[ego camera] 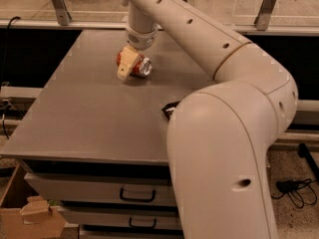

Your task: Place coke can upright

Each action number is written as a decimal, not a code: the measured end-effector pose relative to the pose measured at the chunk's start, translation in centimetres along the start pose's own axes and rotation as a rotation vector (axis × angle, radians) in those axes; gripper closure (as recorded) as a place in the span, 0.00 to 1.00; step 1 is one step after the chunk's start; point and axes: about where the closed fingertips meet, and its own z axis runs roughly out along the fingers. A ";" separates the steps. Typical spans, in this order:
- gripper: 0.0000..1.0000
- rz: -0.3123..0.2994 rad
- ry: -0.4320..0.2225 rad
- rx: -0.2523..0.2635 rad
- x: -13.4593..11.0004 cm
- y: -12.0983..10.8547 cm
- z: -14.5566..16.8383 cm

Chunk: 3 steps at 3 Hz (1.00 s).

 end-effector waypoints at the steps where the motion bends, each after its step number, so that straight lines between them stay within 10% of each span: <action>1: 0.18 0.061 -0.008 -0.015 -0.6 -0.4 0.6; 3: 0.64 0.021 -0.109 -0.052 -4.8 2.0 -2.3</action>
Offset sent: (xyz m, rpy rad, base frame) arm 0.0060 0.0419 0.0261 0.1269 0.0246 -0.0349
